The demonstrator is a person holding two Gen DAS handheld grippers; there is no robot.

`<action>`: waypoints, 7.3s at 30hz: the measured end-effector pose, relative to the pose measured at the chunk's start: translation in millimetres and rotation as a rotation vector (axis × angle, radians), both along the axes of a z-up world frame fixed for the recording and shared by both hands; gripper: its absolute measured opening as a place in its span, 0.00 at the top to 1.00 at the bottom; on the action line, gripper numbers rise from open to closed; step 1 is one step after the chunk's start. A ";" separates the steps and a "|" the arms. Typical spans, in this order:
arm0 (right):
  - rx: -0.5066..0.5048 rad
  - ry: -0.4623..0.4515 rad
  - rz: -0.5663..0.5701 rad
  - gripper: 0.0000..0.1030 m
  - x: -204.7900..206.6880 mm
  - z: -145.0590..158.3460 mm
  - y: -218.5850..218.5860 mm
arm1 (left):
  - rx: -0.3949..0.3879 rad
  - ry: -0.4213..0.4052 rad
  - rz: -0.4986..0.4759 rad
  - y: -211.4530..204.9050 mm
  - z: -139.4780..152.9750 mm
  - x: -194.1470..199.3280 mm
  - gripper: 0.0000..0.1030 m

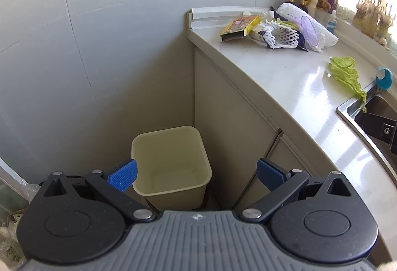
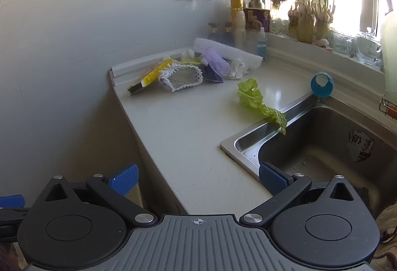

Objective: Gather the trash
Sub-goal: 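Move both tools from the wastebasket toward the cluttered counter, then grasp the yellow curry box with the left tool while the right tool grasps the white foam net, then carry the box and foam net to the wastebasket and open both tools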

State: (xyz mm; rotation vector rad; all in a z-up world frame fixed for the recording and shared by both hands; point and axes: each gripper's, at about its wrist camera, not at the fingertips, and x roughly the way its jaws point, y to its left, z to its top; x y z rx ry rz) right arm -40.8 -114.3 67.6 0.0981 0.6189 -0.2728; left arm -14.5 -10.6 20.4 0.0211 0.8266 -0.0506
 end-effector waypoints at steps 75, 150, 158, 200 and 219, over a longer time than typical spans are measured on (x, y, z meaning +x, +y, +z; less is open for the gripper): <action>0.197 -0.021 0.052 0.00 177.9 5.4 -71.2 | 0.189 -0.263 -0.202 -32.1 0.6 120.5 0.00; 1.098 -0.543 0.433 0.90 296.2 -57.9 -149.4 | -0.481 -0.240 -0.163 35.8 9.4 251.2 0.29; 0.968 -0.364 0.614 0.90 303.7 -50.2 -101.3 | -0.446 -0.230 -0.074 84.2 5.7 207.8 0.29; 0.035 0.511 0.940 0.90 302.3 -157.3 130.8 | -0.018 0.392 -0.031 111.3 -164.6 192.8 0.29; -0.071 0.585 0.933 0.82 300.4 -169.4 164.1 | 0.018 0.449 -0.045 103.7 -193.0 189.7 0.28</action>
